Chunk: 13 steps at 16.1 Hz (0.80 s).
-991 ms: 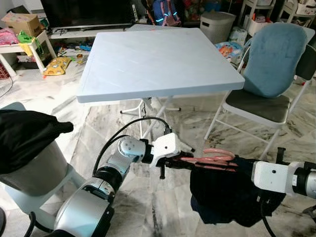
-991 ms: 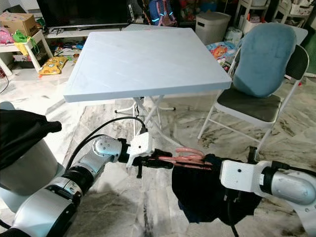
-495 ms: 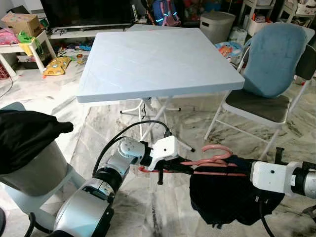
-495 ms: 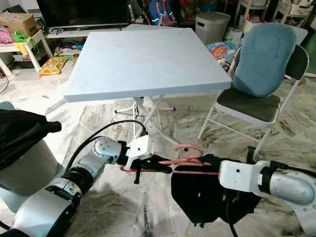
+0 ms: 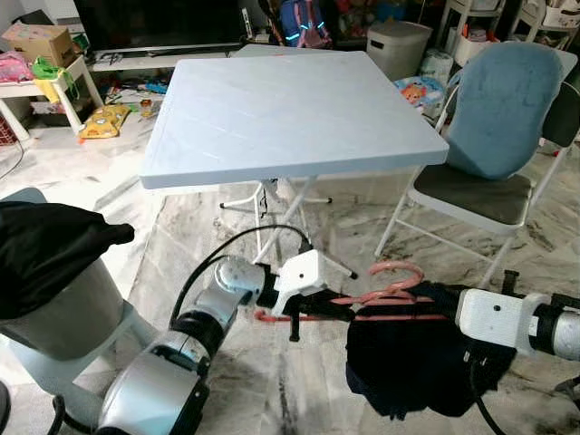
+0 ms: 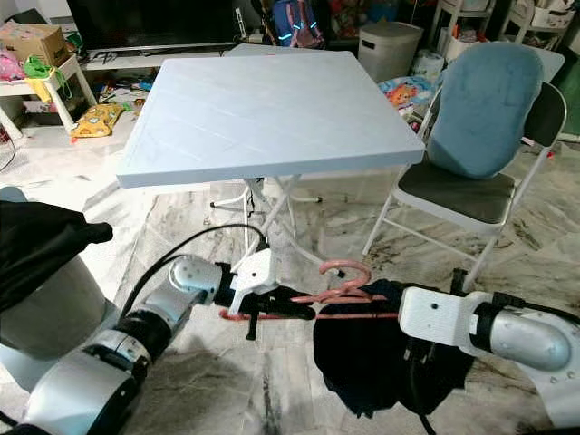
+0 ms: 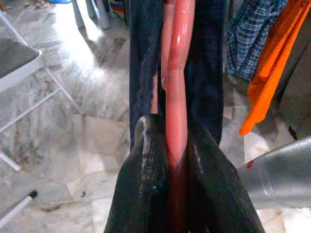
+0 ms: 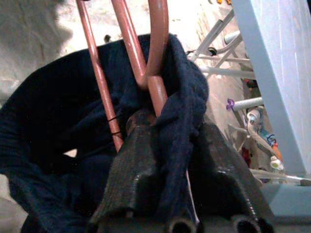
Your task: Hang hanger
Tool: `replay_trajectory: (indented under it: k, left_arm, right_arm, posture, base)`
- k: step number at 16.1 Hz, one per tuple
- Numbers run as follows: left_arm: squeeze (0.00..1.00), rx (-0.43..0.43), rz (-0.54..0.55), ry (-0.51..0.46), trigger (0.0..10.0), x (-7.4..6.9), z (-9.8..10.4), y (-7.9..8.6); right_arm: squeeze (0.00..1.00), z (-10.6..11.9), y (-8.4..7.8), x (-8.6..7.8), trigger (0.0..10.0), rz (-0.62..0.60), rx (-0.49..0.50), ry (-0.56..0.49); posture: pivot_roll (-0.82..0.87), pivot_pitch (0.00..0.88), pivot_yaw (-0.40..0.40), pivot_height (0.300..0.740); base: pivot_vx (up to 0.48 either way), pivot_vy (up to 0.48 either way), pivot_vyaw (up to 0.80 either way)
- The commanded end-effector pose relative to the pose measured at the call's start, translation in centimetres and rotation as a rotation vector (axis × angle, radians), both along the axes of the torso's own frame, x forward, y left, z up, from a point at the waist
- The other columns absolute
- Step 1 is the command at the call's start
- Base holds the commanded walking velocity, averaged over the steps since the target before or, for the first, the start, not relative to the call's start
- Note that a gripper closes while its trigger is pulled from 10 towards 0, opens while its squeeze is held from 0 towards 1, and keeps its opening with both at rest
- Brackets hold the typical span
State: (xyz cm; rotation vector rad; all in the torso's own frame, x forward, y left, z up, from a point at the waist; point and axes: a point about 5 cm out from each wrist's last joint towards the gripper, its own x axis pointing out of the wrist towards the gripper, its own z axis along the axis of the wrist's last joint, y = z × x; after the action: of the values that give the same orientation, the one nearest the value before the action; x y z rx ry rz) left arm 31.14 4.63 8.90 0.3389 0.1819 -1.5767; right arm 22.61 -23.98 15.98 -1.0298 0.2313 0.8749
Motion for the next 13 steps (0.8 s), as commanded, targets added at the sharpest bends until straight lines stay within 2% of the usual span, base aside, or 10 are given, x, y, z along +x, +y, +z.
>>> replay_trajectory:
  k: [1, 5, 10, 13]
  left_arm:
    - [0.00, -0.029, 0.052, 0.000, 0.0, 0.4, 0.2, 0.3]
    - [0.00, -0.107, 0.100, 0.030, 0.0, 0.2, 0.1, 0.3]
    - [0.00, -0.115, 0.107, 0.032, 0.0, -0.2, -0.3, 0.1]
    - [0.00, -0.120, 0.119, 0.020, 0.0, -0.2, -0.3, 0.1]
  right_arm:
    - [1.00, 0.3, 0.0, 0.4, 10.0, -0.009, 0.005, -0.031]
    - [1.00, -0.3, 0.0, 0.6, 10.0, -0.040, 0.014, -0.026]
    - [1.00, -0.4, -0.1, 0.9, 10.0, -0.048, 0.008, -0.038]
    - [1.00, 0.1, -0.6, 1.9, 10.0, -0.132, 0.001, -0.135]
  posture:
    - [-0.09, 0.000, -0.008, 0.740]
    - [-0.08, 0.000, -0.011, 0.740]
    - [-0.07, 0.000, -0.015, 0.740]
    - [-0.07, 0.000, -0.014, 0.740]
  base:
    - [0.000, 0.000, 0.00]
    - [0.000, 0.000, 0.00]
    - [0.000, 0.000, 0.00]
    - [0.000, 0.000, 0.00]
